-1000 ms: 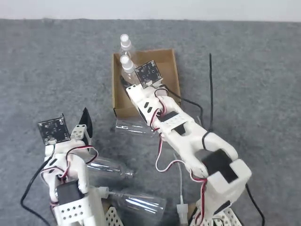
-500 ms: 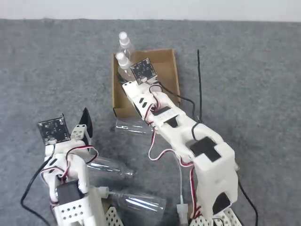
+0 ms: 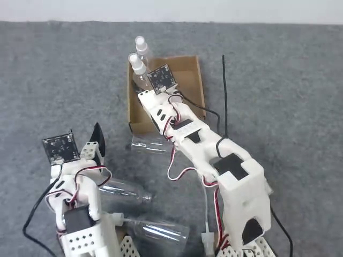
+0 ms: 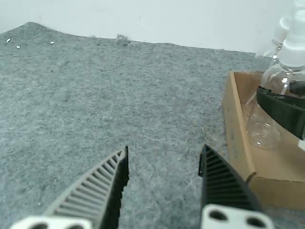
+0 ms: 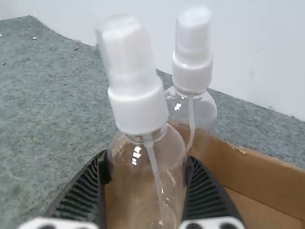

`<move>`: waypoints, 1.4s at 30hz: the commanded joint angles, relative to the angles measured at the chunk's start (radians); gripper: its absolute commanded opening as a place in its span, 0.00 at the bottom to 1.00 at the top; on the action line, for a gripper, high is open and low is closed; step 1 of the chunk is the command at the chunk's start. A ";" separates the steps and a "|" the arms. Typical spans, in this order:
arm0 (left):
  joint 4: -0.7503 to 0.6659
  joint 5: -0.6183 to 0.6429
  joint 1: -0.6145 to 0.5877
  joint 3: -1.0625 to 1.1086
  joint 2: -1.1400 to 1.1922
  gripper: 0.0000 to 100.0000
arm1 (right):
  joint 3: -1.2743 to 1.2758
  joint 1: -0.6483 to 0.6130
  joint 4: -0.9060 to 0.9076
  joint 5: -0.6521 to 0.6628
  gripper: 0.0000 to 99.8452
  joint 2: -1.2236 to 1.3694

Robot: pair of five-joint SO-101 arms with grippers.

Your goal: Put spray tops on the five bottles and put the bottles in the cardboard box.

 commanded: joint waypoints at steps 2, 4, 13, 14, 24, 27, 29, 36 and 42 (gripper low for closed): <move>-0.029 0.000 0.002 -0.035 -0.021 0.23 | -0.040 0.015 -0.010 -0.005 0.14 -0.007; -0.029 0.000 0.002 -0.035 -0.021 0.23 | -0.038 0.015 -0.010 -0.005 0.16 -0.005; -0.029 0.000 0.002 -0.035 -0.021 0.23 | -0.029 0.015 -0.010 -0.005 0.17 -0.010; -0.029 0.000 0.002 -0.035 -0.021 0.23 | -0.029 0.015 -0.010 -0.005 0.17 -0.012; -0.031 0.000 -0.005 -0.035 -0.021 0.23 | -0.020 0.015 -0.010 -0.005 0.27 -0.010; -0.031 0.000 -0.005 -0.035 -0.021 0.23 | -0.009 0.015 -0.010 -0.005 0.27 -0.016; -0.032 0.000 -0.005 -0.033 -0.021 0.23 | -0.009 0.015 -0.010 -0.005 0.27 -0.016; -0.034 0.000 -0.005 -0.033 -0.021 0.23 | -0.008 0.015 -0.010 -0.003 0.27 -0.016; -0.034 0.000 -0.006 -0.031 -0.021 0.23 | 0.008 0.007 -0.008 -0.003 0.27 -0.016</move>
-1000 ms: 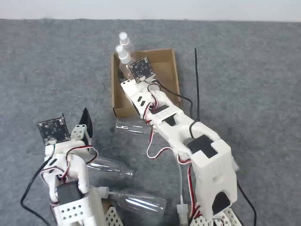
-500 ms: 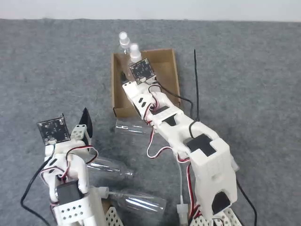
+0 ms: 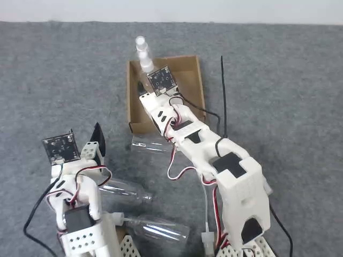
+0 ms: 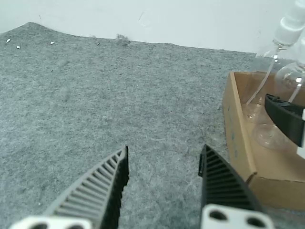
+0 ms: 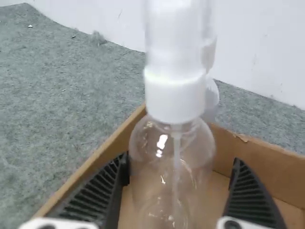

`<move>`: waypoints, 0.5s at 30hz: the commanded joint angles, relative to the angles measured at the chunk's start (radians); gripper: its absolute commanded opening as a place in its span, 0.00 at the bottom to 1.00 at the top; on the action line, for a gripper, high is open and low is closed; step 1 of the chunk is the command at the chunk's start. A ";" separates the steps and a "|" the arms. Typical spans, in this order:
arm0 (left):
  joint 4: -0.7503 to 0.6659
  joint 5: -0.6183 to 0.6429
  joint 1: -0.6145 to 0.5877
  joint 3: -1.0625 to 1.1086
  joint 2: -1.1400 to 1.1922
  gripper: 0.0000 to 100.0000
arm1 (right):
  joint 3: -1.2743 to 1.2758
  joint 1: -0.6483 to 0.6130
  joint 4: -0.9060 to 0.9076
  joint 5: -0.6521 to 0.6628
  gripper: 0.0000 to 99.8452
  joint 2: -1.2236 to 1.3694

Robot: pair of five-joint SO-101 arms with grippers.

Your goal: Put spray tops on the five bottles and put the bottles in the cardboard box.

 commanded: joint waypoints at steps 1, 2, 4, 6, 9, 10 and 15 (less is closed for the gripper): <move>-0.034 0.000 -0.006 -0.031 -0.021 0.23 | 0.008 0.004 -0.008 -0.003 0.26 -0.031; -0.034 0.000 -0.006 -0.031 -0.021 0.23 | 0.008 0.002 -0.008 -0.003 0.26 -0.031; -0.034 0.000 -0.006 -0.031 -0.021 0.23 | 0.009 -0.005 -0.008 -0.005 0.26 -0.031; -0.034 0.000 -0.006 -0.031 -0.021 0.23 | 0.009 -0.012 -0.008 -0.005 0.26 -0.028; -0.034 0.000 -0.006 -0.031 -0.021 0.23 | 0.009 -0.030 -0.008 -0.006 0.26 -0.024; -0.034 0.000 -0.006 -0.031 -0.021 0.23 | 0.011 -0.035 -0.008 -0.006 0.26 -0.022; -0.034 0.000 -0.006 -0.031 -0.021 0.23 | 0.011 -0.036 -0.008 -0.006 0.26 -0.024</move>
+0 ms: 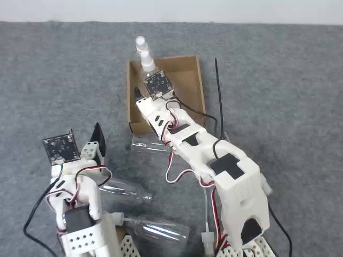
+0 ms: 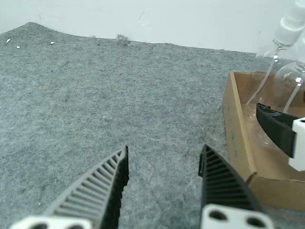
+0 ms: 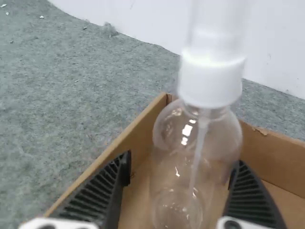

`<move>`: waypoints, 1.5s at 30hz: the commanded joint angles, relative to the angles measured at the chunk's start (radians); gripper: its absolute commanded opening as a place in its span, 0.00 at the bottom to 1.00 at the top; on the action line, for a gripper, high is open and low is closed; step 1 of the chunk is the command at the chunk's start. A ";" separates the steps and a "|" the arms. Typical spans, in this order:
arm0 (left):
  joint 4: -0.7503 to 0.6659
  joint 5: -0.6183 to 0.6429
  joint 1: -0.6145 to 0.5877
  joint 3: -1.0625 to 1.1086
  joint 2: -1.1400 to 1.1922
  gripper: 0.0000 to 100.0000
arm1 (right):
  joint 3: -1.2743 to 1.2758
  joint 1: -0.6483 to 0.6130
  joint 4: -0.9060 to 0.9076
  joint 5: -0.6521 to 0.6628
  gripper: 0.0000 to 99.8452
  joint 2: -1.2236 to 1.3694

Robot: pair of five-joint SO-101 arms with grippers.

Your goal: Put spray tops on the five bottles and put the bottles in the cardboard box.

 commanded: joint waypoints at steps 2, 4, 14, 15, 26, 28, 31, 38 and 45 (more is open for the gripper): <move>-0.034 0.000 -0.006 -0.031 -0.021 0.23 | -0.012 -0.001 -0.008 -0.006 0.26 -0.030; -0.034 0.000 -0.006 -0.031 -0.021 0.23 | 0.002 0.001 -0.008 -0.005 0.26 -0.036; -0.034 0.000 -0.006 -0.030 -0.021 0.23 | 0.109 0.002 -0.008 -0.005 0.26 -0.153; -0.034 0.000 -0.006 -0.030 -0.021 0.23 | 0.121 0.002 -0.008 -0.005 0.26 -0.163; -0.034 -0.005 -0.006 -0.030 -0.021 0.23 | 0.224 0.004 -0.008 -0.005 0.26 -0.262; -0.034 -0.005 -0.006 -0.030 -0.021 0.23 | 0.245 0.004 -0.008 -0.005 0.26 -0.282; -0.032 -0.005 -0.006 -0.030 -0.021 0.23 | 0.282 0.004 -0.008 -0.005 0.26 -0.320; -0.032 -0.006 -0.006 -0.030 -0.021 0.23 | 0.381 0.004 -0.008 0.002 0.26 -0.437; -0.032 -0.006 -0.006 -0.030 -0.021 0.23 | 0.485 0.004 -0.010 0.002 0.26 -0.578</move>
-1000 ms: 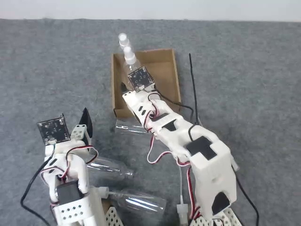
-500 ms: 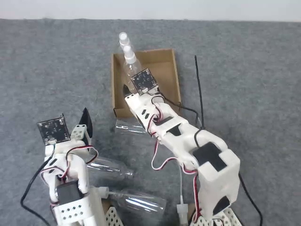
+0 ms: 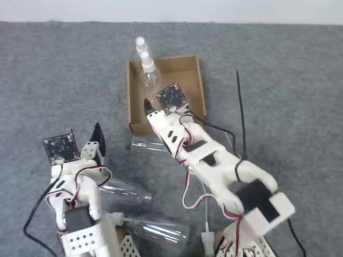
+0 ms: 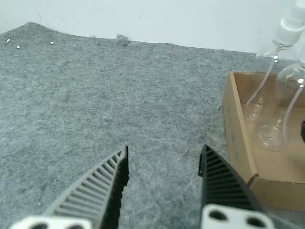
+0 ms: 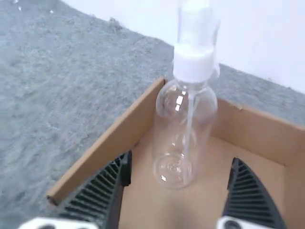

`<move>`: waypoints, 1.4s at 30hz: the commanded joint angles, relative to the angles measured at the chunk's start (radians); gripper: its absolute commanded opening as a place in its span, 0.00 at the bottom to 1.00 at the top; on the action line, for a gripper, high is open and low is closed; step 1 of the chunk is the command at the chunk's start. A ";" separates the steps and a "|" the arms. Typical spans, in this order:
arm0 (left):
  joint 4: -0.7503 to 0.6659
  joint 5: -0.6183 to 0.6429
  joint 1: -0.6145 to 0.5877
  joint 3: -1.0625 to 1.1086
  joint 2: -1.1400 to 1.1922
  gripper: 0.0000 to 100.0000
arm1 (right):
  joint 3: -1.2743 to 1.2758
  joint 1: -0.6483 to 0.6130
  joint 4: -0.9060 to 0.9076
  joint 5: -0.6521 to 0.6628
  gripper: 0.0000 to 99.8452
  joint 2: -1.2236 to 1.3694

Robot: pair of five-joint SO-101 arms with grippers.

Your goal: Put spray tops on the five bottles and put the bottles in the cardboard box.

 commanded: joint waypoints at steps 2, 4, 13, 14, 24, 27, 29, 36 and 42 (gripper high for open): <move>-0.032 -0.006 -0.006 -0.030 -0.021 0.23 | 0.032 0.004 -0.010 0.002 0.26 -0.153; -0.032 -0.006 -0.006 -0.030 -0.021 0.23 | 0.057 0.004 -0.010 0.002 0.26 -0.186; -0.032 -0.006 -0.006 -0.030 -0.021 0.23 | 0.160 0.005 0.053 0.002 0.26 -0.383; -0.032 -0.006 -0.006 -0.030 -0.021 0.23 | 0.160 0.005 0.096 0.002 0.26 -0.410; -0.032 -0.006 -0.002 -0.030 -0.021 0.23 | 0.160 0.102 0.441 -0.005 0.26 -0.734; -0.032 -0.006 0.000 -0.028 -0.021 0.23 | 0.160 0.117 0.501 -0.005 0.27 -0.803; -0.032 -0.006 0.000 -0.028 -0.021 0.23 | 0.160 0.125 0.541 -0.005 0.27 -0.840; -0.034 -0.006 -0.002 -0.028 -0.021 0.23 | 0.157 0.124 0.647 0.000 0.27 -0.911; -0.035 -0.006 0.000 -0.028 -0.021 0.23 | 0.029 0.124 0.868 -0.005 0.26 -0.905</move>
